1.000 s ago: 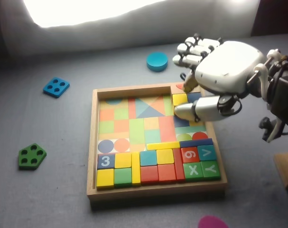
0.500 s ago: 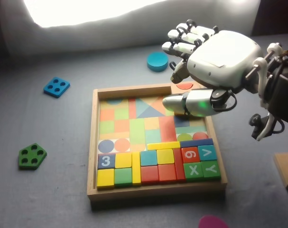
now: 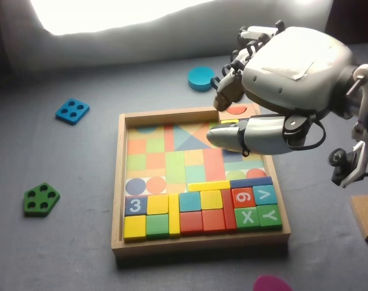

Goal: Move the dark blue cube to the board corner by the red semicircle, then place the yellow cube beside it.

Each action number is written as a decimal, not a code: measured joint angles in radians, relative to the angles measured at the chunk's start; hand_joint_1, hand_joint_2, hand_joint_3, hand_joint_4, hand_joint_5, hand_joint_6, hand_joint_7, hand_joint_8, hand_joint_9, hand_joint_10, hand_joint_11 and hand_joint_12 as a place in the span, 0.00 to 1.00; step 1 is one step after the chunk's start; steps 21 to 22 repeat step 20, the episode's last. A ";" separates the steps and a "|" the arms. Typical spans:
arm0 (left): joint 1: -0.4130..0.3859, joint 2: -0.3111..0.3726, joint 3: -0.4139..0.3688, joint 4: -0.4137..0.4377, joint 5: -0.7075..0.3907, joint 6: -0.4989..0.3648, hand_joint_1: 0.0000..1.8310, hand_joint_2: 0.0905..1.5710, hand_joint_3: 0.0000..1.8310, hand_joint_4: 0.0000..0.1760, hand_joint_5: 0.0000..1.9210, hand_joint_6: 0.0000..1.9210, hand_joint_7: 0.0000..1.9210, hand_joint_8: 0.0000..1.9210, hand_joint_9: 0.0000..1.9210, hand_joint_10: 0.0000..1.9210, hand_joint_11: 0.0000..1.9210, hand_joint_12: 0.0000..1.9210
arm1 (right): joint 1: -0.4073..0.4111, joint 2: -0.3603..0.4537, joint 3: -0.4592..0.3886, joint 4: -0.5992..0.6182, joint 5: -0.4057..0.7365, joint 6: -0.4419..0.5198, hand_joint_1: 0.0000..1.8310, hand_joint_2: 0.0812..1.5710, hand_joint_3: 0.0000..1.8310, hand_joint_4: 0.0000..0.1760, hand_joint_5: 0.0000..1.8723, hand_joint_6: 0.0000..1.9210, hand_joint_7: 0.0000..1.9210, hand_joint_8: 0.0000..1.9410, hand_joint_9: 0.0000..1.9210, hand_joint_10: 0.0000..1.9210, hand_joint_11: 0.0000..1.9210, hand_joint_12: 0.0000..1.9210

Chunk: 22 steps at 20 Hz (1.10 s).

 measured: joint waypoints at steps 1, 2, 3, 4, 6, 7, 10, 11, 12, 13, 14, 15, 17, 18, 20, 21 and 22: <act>0.000 0.000 0.000 -0.002 0.005 0.000 0.19 0.79 0.00 0.00 0.47 0.03 0.58 0.11 0.46 0.46 0.25 0.80 | 0.009 0.011 -0.011 -0.002 -0.003 0.001 0.07 0.76 0.00 0.00 0.45 0.44 0.45 0.55 0.36 0.77 0.22 1.00; 0.000 0.000 0.000 -0.002 0.003 0.000 0.16 0.80 0.00 0.00 0.51 0.04 0.57 0.25 0.45 0.60 0.26 0.88 | 0.016 0.017 -0.016 0.000 -0.003 0.000 0.06 0.76 0.00 0.00 0.47 0.45 0.48 0.56 0.39 0.79 0.23 1.00; 0.000 0.000 0.000 -0.002 0.001 0.000 0.13 0.82 0.00 0.00 0.53 0.06 0.56 0.40 0.47 0.70 0.29 0.93 | 0.019 0.020 -0.018 0.000 -0.002 0.000 0.04 0.77 0.00 0.00 0.49 0.41 0.51 0.53 0.42 0.79 0.26 1.00; 0.006 0.000 0.000 -0.002 -0.001 0.000 0.12 0.83 0.00 0.00 0.52 0.08 0.54 0.52 0.48 0.76 0.31 0.96 | 0.027 0.021 -0.018 0.002 -0.004 -0.002 0.03 0.77 0.00 0.00 0.51 0.40 0.53 0.53 0.44 0.80 0.28 1.00; 0.006 0.000 0.000 -0.003 0.001 0.000 0.08 0.84 0.00 0.00 0.44 0.31 0.53 0.64 0.50 0.82 0.37 0.98 | 0.036 0.021 -0.018 0.002 -0.003 -0.013 0.01 0.77 0.00 0.00 0.52 0.40 0.53 0.54 0.45 0.81 0.30 1.00; 0.006 0.000 0.000 -0.002 0.000 0.000 0.09 0.84 0.00 0.00 0.37 0.49 0.51 0.68 0.49 0.85 0.37 0.99 | 0.043 0.021 -0.018 0.002 -0.003 -0.016 0.02 0.77 0.00 0.00 0.52 0.40 0.54 0.54 0.46 0.82 0.31 1.00; 0.006 0.000 0.000 -0.002 0.000 0.000 0.09 0.84 0.00 0.00 0.34 0.55 0.49 0.70 0.47 0.86 0.36 0.99 | 0.045 0.021 -0.020 0.002 0.016 -0.010 0.01 0.77 0.00 0.00 0.51 0.42 0.53 0.57 0.46 0.84 0.32 1.00; 0.006 0.000 0.000 -0.002 0.000 0.000 0.09 0.84 0.00 0.00 0.35 0.55 0.49 0.70 0.48 0.86 0.36 0.99 | 0.039 0.021 -0.024 0.000 0.023 -0.011 0.02 0.77 0.00 0.00 0.51 0.44 0.52 0.58 0.45 0.84 0.32 1.00; 0.006 0.000 0.000 -0.002 0.001 0.000 0.08 0.84 0.00 0.00 0.34 0.54 0.49 0.70 0.48 0.86 0.35 0.99 | 0.033 0.019 -0.027 0.002 0.024 -0.013 0.01 0.77 0.00 0.00 0.51 0.44 0.52 0.57 0.45 0.84 0.32 1.00; 0.006 0.000 0.000 -0.003 0.000 0.000 0.08 0.84 0.00 0.00 0.35 0.53 0.49 0.71 0.48 0.87 0.35 0.99 | 0.032 0.016 -0.030 0.002 0.023 -0.014 0.00 0.77 0.00 0.00 0.51 0.43 0.52 0.56 0.45 0.83 0.32 1.00; 0.006 0.000 0.000 -0.003 0.000 0.000 0.10 0.84 0.00 0.00 0.35 0.54 0.50 0.70 0.49 0.87 0.36 0.99 | 0.030 0.016 -0.031 0.001 0.023 -0.014 0.00 0.77 0.00 0.00 0.51 0.42 0.53 0.56 0.45 0.83 0.32 1.00; 0.006 0.000 0.000 -0.003 0.001 0.000 0.10 0.84 0.00 0.00 0.34 0.58 0.50 0.70 0.49 0.85 0.36 0.98 | 0.030 0.014 -0.031 0.002 0.023 -0.014 0.00 0.77 0.00 0.00 0.51 0.42 0.52 0.56 0.44 0.84 0.32 1.00; 0.006 0.000 0.000 -0.001 0.001 0.000 0.08 0.85 0.00 0.00 0.34 0.55 0.50 0.69 0.49 0.85 0.36 0.98 | 0.030 0.014 -0.031 0.002 0.025 -0.014 0.01 0.77 0.00 0.00 0.50 0.43 0.51 0.58 0.43 0.84 0.31 1.00; 0.006 0.000 0.000 -0.003 0.001 0.000 0.09 0.85 0.00 0.00 0.34 0.52 0.49 0.69 0.48 0.86 0.36 0.99 | 0.030 0.014 -0.031 0.002 0.026 -0.014 0.02 0.77 0.00 0.00 0.51 0.43 0.51 0.58 0.44 0.84 0.31 1.00; 0.006 0.000 0.000 -0.002 0.000 0.000 0.09 0.85 0.00 0.00 0.34 0.56 0.49 0.70 0.48 0.86 0.36 0.99 | 0.030 0.014 -0.031 0.002 0.026 -0.014 0.01 0.77 0.00 0.00 0.51 0.41 0.51 0.56 0.43 0.83 0.31 1.00; 0.006 0.000 0.000 -0.002 0.000 0.000 0.09 0.85 0.00 0.00 0.34 0.56 0.49 0.70 0.48 0.86 0.36 0.99 | 0.030 0.014 -0.031 0.002 0.026 -0.014 0.01 0.77 0.00 0.00 0.51 0.41 0.51 0.56 0.43 0.83 0.31 1.00; 0.006 0.000 0.000 -0.002 0.000 0.000 0.09 0.85 0.00 0.00 0.34 0.56 0.49 0.70 0.48 0.86 0.36 0.99 | 0.030 0.014 -0.031 0.002 0.026 -0.014 0.01 0.77 0.00 0.00 0.51 0.41 0.51 0.56 0.43 0.83 0.31 1.00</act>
